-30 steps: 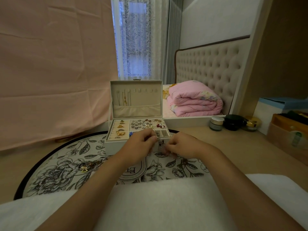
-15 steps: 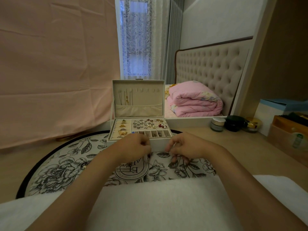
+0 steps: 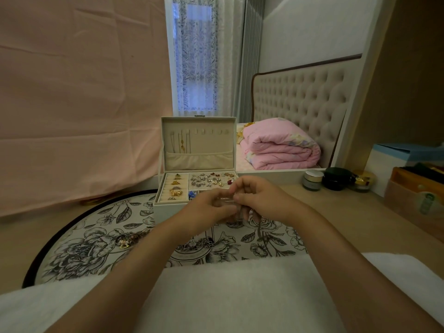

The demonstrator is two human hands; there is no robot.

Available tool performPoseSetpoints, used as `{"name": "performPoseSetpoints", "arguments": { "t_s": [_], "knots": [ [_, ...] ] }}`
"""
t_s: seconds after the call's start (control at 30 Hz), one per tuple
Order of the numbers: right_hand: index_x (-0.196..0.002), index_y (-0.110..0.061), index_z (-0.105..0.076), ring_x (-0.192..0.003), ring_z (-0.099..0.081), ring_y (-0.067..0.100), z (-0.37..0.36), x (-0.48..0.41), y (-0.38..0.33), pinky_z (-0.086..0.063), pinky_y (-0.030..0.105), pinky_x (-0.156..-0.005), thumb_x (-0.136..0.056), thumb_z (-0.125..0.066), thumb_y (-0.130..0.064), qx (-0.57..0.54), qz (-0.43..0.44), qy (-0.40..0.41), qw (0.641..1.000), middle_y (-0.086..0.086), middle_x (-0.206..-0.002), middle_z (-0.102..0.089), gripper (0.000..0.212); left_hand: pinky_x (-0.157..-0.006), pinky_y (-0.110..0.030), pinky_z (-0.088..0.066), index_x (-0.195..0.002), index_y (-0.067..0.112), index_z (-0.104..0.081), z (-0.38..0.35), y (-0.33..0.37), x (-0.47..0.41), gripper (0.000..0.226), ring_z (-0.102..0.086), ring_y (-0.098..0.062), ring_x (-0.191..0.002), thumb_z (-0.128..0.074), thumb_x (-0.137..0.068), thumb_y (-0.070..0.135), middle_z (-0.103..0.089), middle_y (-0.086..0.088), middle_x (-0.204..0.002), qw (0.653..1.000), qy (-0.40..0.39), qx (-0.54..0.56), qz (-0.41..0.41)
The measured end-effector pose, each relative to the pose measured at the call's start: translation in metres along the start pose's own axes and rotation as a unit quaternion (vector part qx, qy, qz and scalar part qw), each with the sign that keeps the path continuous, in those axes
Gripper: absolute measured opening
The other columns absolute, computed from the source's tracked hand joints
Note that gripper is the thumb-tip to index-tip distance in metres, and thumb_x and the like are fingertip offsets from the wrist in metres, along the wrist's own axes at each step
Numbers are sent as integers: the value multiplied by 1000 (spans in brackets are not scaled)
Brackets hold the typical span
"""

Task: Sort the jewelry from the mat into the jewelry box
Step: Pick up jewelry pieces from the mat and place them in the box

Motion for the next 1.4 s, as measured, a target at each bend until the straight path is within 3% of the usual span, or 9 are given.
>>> {"name": "performPoseSetpoints", "arguments": {
  "t_s": [0.23, 0.4, 0.67, 0.77, 0.87, 1.0, 1.2, 1.33, 1.4],
  "knots": [
    [-96, -24, -75, -77, -58, 16, 0, -4, 13, -49, 36, -75, -93, -69, -21, 53, -11, -7, 998, 17, -87, -71, 7, -53, -25, -36, -82, 21, -68, 17, 2, 0, 26, -42, -12, -56, -52, -101, 31, -48, 5, -61, 980, 47, -190, -27],
    [-77, -19, -75, -57, -52, 8, 1, 9, 31, -43, 25, -70, -97, -61, -41, 92, -98, -54, 989, -3, -56, -58, 33, -59, -25, -38, -84, 27, -62, 38, -1, 2, 26, -50, -7, -68, -46, -103, 32, -54, 11, -76, 897, 47, -440, -15],
    [-59, -15, -54, -81, -66, 14, 3, 15, 42, -43, 36, -85, -98, -50, -32, 2, -95, -70, 993, 9, -86, -77, 42, -64, -27, -40, -89, 24, -69, 57, -11, 6, 24, -55, -14, -80, -48, -101, 28, -63, 1, -91, 875, 52, -480, 30],
    [-70, -10, -60, -84, -68, 35, 3, 14, 38, -45, 52, -93, -89, -49, -28, -132, -59, -64, 987, 14, -67, -64, 28, -62, -26, -42, -91, 22, -71, 66, -12, 8, 23, -54, -10, -72, -51, -100, 29, -64, 1, -91, 874, 73, -479, 37],
    [-87, -6, -60, -57, -55, 27, -3, 8, 24, -51, 61, -88, -97, -48, -19, -147, -29, -69, 986, 5, -58, -48, 21, -78, -33, -54, -99, 23, -74, 65, -13, 10, 23, -61, -14, -82, -54, -98, 35, -68, 1, -93, 869, 59, -489, 52],
    [-101, -12, -69, -47, -38, 14, -18, 4, 4, -38, 28, -46, -105, -45, -15, -80, -36, -60, 994, 1, -64, -52, 25, -84, -32, -54, -114, 23, -70, 55, 6, 14, 25, -63, -15, -92, -51, -99, 24, -69, 1, -107, 875, 102, -473, 14],
    [-90, -14, -73, -49, -36, 11, -33, 2, -5, -30, 25, -46, -100, -50, -11, -26, -45, -45, 998, 0, -64, -52, 25, -94, -30, -53, -131, 27, -58, 16, 21, 11, 31, -65, -10, -103, -51, -101, 21, -67, 7, -110, 989, 74, -81, -95],
    [-74, -9, -67, -45, -48, 15, -33, 4, -7, -44, 29, -45, -97, -51, -9, 4, -54, -37, 998, 5, -61, -57, 28, -68, -27, -55, -122, 28, -57, 12, 3, 9, 23, -63, -10, -72, -47, -103, 35, -68, -4, -90, 994, 41, -93, -36],
    [-78, -5, -66, -46, -50, 19, -33, 6, -1, -46, 28, -44, -95, -54, -13, -5, -73, -52, 996, 11, -65, -56, 23, -71, -30, -52, -114, 32, -60, 18, -1, 9, 23, -60, -9, -75, -47, -101, 44, -66, 5, -88, 986, 46, -161, -24]
  ]
}}
Point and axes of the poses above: each hand's wrist, its own x-axis away from the middle knuckle, its own z-axis out of the back of the hand, y = z × x, the point moved 7 cm from there along -x, towards the middle knuckle
